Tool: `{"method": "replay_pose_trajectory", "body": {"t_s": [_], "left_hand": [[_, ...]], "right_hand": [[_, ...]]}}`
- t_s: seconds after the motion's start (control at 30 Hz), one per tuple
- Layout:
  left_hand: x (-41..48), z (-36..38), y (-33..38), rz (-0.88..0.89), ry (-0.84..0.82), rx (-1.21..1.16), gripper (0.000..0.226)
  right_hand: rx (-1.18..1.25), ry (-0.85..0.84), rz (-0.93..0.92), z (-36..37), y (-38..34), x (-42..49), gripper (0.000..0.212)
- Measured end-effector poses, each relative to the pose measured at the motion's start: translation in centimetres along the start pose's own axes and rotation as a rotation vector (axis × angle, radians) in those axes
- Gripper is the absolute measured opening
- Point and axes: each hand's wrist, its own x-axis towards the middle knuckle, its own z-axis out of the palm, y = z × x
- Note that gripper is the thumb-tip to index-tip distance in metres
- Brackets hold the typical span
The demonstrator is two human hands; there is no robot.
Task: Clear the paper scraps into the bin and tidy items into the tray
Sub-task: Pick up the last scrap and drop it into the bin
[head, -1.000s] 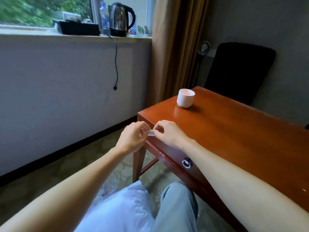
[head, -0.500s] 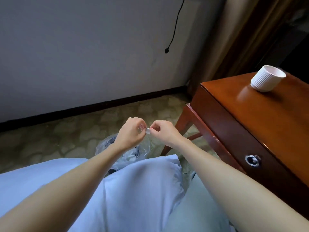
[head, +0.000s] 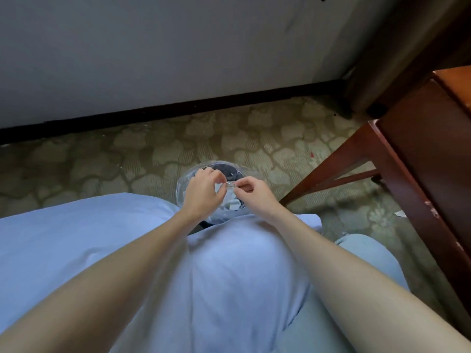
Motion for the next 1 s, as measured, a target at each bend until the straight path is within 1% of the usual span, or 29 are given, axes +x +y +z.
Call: {"method": "replay_pose_trajectory", "body": {"t_s": [0.07, 0.2, 0.33, 0.5, 0.67, 0.83, 1.0], "left_hand": [[0.7, 0.8, -1.3, -0.021, -0.014, 0.016, 0.005], [1.8, 2.3, -3.6, -0.078, -0.039, 0.046, 0.008], [2.8, 3.9, -5.1, -0.151, -0.077, 0.074, 0.009], [4.2, 5.3, -6.4, -0.138, -0.141, 0.161, 0.009], [4.5, 6.5, -7.2, -0.181, -0.156, 0.15, 0.009], [4.1, 7.2, -7.6, -0.174, -0.163, 0.145, 0.025], [3.2, 7.6, -7.4, -0.217, -0.192, 0.183, 0.025]], "right_hand": [[0.01, -0.014, 0.023, 0.7, 0.9, 1.4, 0.018], [0.015, -0.04, 0.049, 1.3, 2.3, 4.1, 0.027], [-0.016, -0.063, 0.114, 2.5, 4.3, 5.7, 0.03], [-0.073, -0.085, 0.152, 3.0, 5.2, 8.2, 0.03], [-0.081, -0.137, 0.161, 3.8, 5.7, 9.0, 0.038], [-0.095, -0.129, 0.153, 4.5, 7.0, 8.4, 0.049], [-0.085, -0.068, 0.105, 3.7, 6.6, 7.8, 0.046]]}}
